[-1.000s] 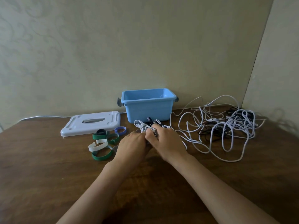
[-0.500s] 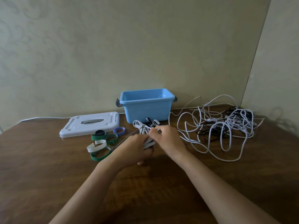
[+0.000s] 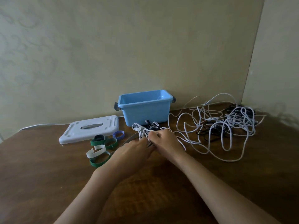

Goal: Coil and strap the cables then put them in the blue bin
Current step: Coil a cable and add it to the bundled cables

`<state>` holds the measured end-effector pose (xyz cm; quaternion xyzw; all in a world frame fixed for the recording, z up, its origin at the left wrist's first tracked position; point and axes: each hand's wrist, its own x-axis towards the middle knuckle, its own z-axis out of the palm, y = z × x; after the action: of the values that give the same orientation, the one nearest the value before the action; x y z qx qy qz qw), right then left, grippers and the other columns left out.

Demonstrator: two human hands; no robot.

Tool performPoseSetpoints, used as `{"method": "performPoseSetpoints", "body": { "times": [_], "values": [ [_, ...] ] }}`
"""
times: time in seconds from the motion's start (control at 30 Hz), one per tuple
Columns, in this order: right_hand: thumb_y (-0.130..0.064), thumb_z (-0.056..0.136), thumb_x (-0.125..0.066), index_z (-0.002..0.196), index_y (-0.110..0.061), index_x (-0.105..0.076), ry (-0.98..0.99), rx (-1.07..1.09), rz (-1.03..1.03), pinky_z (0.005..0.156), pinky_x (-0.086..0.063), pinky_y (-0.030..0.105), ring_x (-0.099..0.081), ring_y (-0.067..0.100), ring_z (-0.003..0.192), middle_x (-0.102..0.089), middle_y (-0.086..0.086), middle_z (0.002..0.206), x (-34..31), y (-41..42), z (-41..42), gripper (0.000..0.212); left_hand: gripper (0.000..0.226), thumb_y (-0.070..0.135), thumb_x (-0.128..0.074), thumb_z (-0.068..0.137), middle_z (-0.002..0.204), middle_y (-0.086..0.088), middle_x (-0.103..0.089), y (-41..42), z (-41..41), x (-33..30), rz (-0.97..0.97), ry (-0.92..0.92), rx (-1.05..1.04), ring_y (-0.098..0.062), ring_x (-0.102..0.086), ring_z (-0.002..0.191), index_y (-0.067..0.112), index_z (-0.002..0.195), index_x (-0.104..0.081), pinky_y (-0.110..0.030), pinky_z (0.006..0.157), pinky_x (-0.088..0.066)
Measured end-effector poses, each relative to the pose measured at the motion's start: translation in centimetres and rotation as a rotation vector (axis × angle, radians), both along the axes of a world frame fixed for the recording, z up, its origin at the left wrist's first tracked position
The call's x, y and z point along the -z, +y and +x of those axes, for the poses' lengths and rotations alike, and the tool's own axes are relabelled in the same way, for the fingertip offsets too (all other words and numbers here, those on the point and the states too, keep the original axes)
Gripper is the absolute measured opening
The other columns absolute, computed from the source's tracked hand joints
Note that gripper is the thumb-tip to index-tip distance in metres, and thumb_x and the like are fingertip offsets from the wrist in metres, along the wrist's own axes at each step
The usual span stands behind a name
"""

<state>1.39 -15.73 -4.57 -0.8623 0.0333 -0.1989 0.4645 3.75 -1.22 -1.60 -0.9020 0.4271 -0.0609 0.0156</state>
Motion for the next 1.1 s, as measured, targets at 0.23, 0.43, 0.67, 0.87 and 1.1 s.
{"method": "performPoseSetpoints", "body": {
  "times": [0.23,0.43,0.67,0.87,1.1],
  "values": [
    [-0.058,0.104,-0.031,0.074,-0.024,-0.07,0.139,-0.133,0.066,0.073,-0.049,0.035,-0.058,0.003,0.056,-0.064,-0.006,0.061,-0.9,0.7,-0.6,0.06,0.021,0.032,-0.04,0.106,0.105,-0.001,-0.066,4.3,0.9,-0.5,-0.235,-0.001,-0.117,-0.013,-0.066,0.09,0.022,0.116,-0.055,-0.024,0.082,-0.054],
    [-0.046,0.105,-0.043,0.098,-0.031,-0.069,0.108,-0.085,-0.161,0.068,-0.057,0.03,-0.065,0.004,0.062,-0.071,-0.007,0.076,0.3,0.9,-0.4,0.031,0.032,0.042,-0.042,0.096,0.071,0.006,-0.056,12.5,5.0,1.2,-0.651,0.127,-0.328,-0.01,-0.055,0.061,0.021,0.072,-0.047,-0.034,0.056,-0.043],
    [-0.038,0.101,-0.058,0.114,-0.038,-0.068,0.099,-0.094,-0.432,0.067,-0.04,0.012,-0.056,-0.006,0.086,-0.062,-0.024,0.098,-1.1,3.3,1.0,0.016,0.036,0.037,-0.046,0.103,0.062,0.0,-0.055,14.5,8.0,1.9,-0.847,0.203,-0.471,-0.018,-0.05,0.052,0.018,0.072,-0.047,-0.033,0.05,-0.041],
    [-0.033,0.099,-0.064,0.112,-0.035,-0.072,0.056,-0.132,-0.586,0.087,-0.054,0.034,-0.063,0.011,0.105,-0.07,-0.012,0.115,-2.2,7.0,7.1,0.016,0.04,0.046,-0.044,0.102,0.063,0.0,-0.056,15.8,8.8,2.7,-0.945,0.292,-0.51,-0.016,-0.05,0.053,0.015,0.078,-0.051,-0.038,0.051,-0.044],
    [-0.023,0.094,-0.07,0.113,-0.033,-0.074,0.179,-0.184,-0.769,0.08,-0.043,0.031,-0.059,0.017,0.104,-0.059,-0.007,0.117,-0.8,8.4,11.1,0.022,0.038,0.048,-0.045,0.101,0.069,-0.002,-0.058,15.5,8.6,2.3,-0.952,0.317,-0.477,-0.016,-0.051,0.058,0.015,0.082,-0.052,-0.05,0.058,-0.051]
  ]
}}
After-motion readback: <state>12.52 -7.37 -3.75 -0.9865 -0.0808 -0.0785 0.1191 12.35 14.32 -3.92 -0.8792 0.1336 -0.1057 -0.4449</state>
